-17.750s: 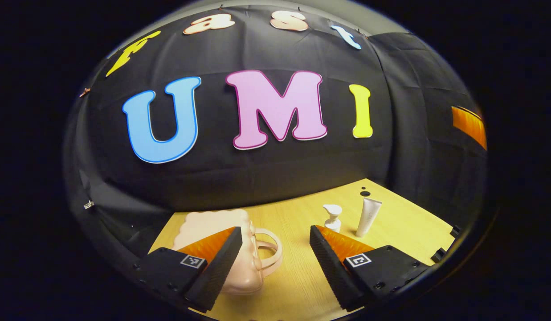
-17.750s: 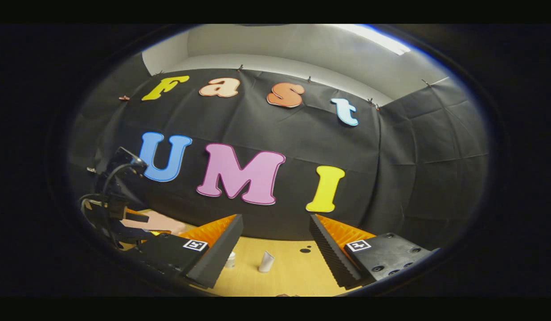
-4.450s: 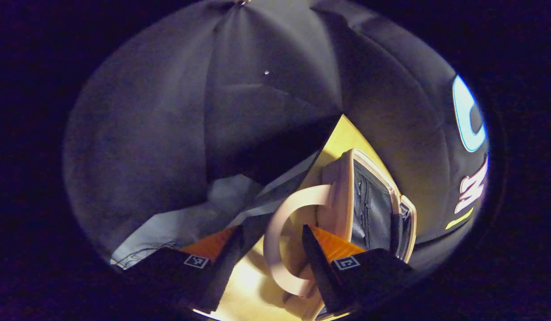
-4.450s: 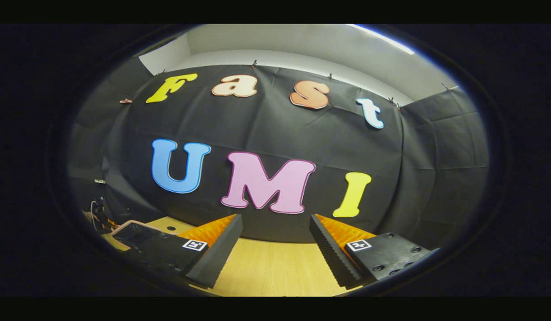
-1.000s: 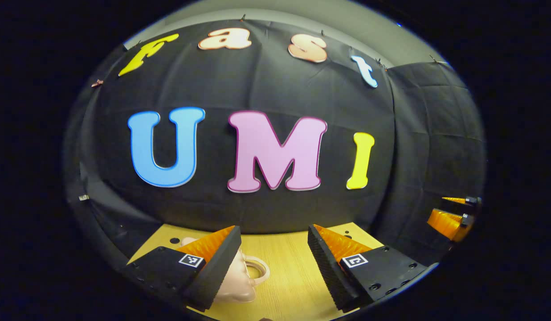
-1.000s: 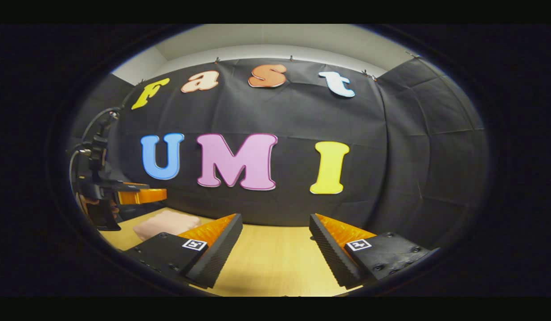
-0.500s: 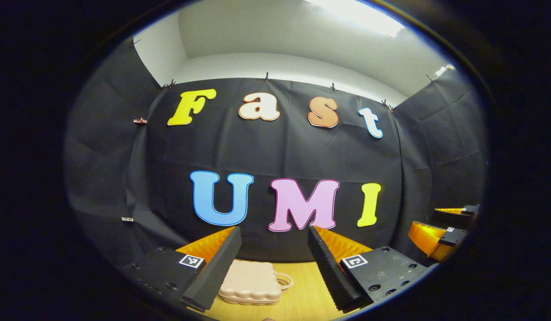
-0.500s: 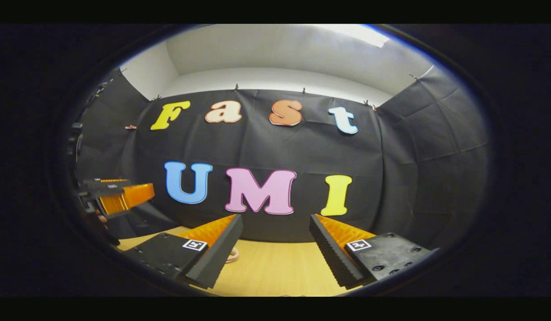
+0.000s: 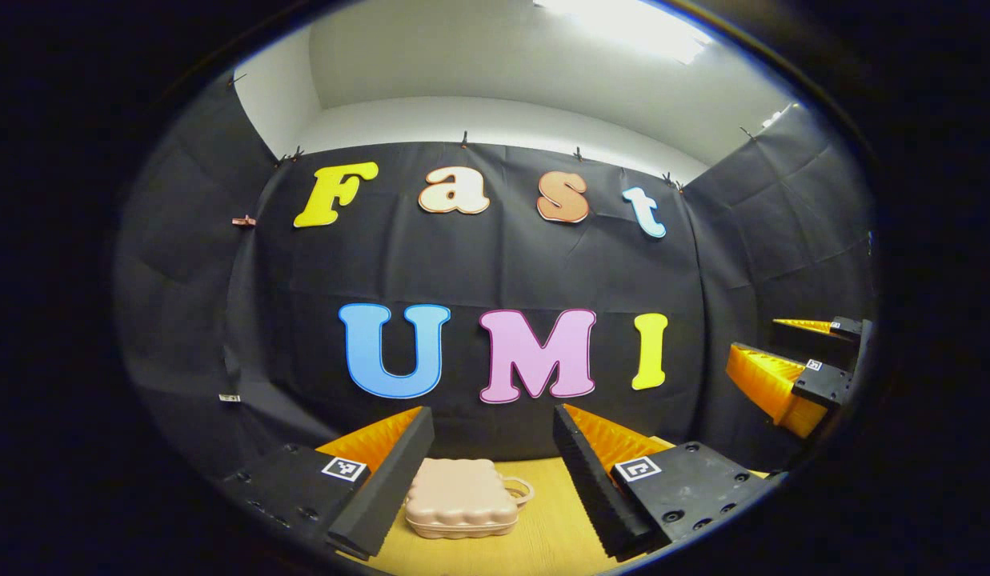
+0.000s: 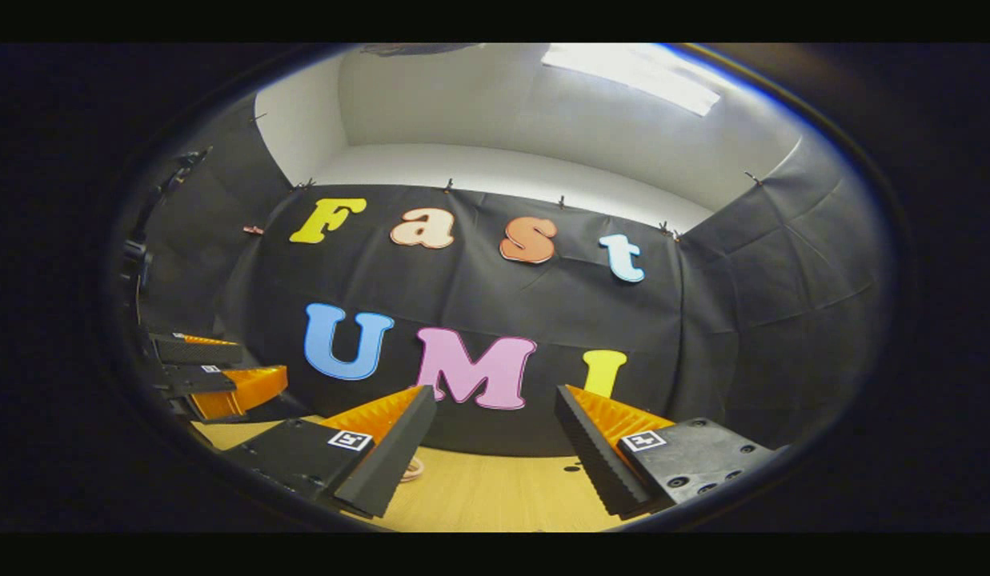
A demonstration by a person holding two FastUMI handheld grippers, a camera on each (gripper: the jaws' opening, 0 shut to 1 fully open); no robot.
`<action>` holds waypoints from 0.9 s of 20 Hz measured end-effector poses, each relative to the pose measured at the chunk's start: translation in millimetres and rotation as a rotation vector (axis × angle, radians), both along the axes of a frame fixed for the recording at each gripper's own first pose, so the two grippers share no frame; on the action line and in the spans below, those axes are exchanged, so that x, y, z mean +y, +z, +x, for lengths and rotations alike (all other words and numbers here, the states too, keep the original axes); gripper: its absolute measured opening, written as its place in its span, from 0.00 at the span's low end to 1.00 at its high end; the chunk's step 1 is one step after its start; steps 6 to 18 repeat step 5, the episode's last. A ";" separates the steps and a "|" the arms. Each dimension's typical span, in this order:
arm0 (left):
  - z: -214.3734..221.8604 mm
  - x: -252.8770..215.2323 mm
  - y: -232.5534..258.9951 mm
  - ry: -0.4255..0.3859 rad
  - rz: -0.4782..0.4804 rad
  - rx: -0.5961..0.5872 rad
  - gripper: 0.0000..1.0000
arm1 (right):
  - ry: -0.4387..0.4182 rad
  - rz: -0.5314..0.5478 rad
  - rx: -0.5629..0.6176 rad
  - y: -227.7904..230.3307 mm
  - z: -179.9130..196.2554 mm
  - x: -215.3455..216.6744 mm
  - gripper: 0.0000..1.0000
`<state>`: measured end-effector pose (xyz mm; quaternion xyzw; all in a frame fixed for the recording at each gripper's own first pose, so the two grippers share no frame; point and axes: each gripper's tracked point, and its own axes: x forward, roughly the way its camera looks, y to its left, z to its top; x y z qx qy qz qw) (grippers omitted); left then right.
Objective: First open the suitcase, pack the skin care products into it, and then close the suitcase.
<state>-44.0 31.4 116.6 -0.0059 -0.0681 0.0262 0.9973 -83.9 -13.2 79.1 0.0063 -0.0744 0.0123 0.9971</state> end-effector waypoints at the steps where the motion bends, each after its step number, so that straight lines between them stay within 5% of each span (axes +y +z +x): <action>1: -0.3 2.2 2.0 -0.004 -0.006 -0.013 0.97 | -0.004 -0.002 0.000 -0.4 0.2 -0.4 0.96; 18: -1.9 4.1 9.1 0.000 0.030 -0.034 0.96 | -0.008 -0.006 0.011 -2.7 -2.3 -1.4 0.96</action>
